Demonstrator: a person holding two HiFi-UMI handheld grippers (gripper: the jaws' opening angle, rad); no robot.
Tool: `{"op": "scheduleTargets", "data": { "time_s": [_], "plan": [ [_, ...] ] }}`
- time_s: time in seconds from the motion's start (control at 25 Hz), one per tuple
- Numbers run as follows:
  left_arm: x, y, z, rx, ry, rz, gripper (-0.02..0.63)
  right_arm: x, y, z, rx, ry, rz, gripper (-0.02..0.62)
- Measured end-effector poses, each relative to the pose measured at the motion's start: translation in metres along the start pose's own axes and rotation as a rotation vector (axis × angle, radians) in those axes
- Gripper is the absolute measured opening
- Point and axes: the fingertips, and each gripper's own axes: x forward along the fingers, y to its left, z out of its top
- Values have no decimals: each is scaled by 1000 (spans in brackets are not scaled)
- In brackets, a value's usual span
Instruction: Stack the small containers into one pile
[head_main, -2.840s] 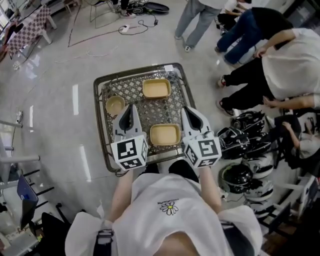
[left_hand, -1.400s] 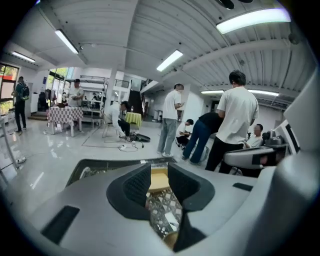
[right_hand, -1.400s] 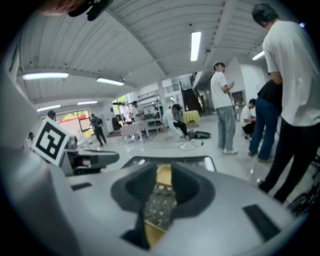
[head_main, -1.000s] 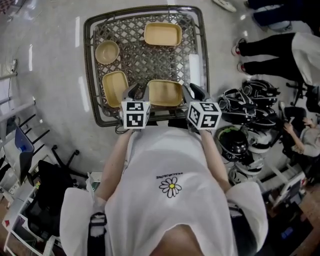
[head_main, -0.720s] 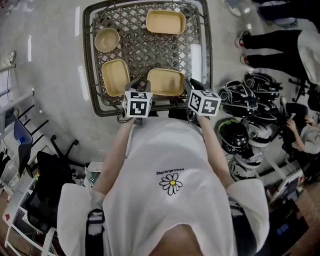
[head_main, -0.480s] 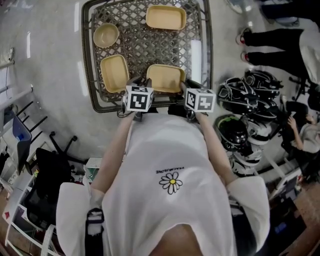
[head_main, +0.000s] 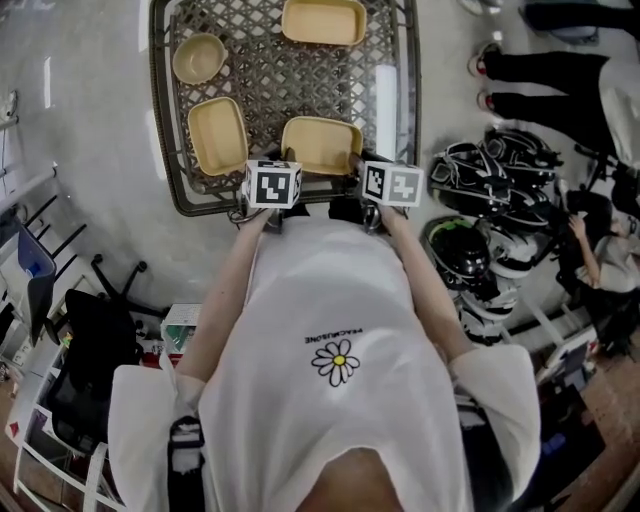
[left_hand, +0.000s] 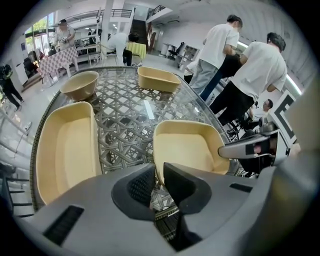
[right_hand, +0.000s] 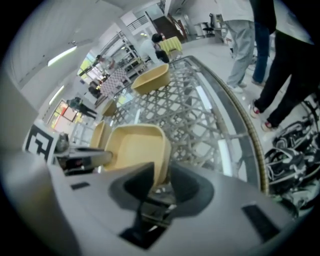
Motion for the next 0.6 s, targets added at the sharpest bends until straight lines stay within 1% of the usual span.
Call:
{"op": "scheduleTargets", "data": {
  "time_s": [0.2,0.28,0.36,0.44,0.6],
  "plan": [
    [1,-5,2,-21,-6,-10,58,0,2,-2,24,15,10,71],
    [-1,-7,4,-30,-14,-12,58,-3,3,4,26,-1,6,66],
    [-5,-10,10,-47,-30,-18,58,-10,4,17,28,-44,2,60],
    [-13,-11,25,-52,-79,-10,58,-20,8,36,3,-106,-9,55],
    [-38,-8,73,-23,-225,29,58,-48,24,83,-76,-255,-31,53]
  ]
}}
